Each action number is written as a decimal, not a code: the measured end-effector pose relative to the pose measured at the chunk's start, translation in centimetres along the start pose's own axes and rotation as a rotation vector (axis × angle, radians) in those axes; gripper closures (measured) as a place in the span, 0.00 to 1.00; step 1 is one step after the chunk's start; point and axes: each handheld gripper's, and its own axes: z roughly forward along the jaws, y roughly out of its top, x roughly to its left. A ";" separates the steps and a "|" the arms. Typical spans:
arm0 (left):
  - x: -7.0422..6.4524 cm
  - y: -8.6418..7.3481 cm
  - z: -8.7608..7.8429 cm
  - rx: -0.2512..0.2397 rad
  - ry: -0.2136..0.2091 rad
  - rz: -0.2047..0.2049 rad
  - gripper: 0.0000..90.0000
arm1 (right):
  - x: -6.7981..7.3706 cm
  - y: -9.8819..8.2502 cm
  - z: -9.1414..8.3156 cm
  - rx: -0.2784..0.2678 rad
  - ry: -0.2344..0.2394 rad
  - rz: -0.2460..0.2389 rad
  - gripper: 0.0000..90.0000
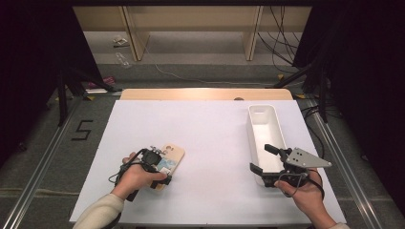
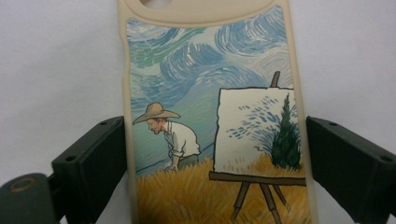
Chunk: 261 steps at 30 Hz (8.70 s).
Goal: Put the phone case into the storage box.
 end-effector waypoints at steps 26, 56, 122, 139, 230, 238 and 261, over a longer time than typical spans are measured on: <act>0.0 -0.1 -0.3 -0.012 0.006 0.001 0.13 | -0.1 0.0 -0.1 -0.008 0.001 0.014 0.17; -0.8 0.1 -2.7 -0.169 0.025 0.023 0.13 | -0.1 0.0 -0.1 -0.014 0.000 0.019 0.17; -3.1 0.1 -4.7 -0.447 -0.024 0.160 0.13 | 1.7 1.8 2.1 -0.056 0.054 0.034 0.16; -4.1 0.1 -4.9 -0.466 -0.034 0.208 0.13 | 2.7 3.0 4.6 -0.057 0.081 0.035 0.15; -9.2 0.4 -4.9 -0.517 -0.086 0.333 0.13 | 3.6 4.6 14.2 0.063 0.124 0.107 0.16; -9.3 0.4 -4.9 -0.523 -0.087 0.341 0.13 | 3.8 4.6 14.6 0.067 0.138 0.112 0.17; -9.4 0.3 -5.0 -0.526 -0.083 0.351 0.13 | 4.0 4.3 15.2 0.092 0.152 0.135 0.20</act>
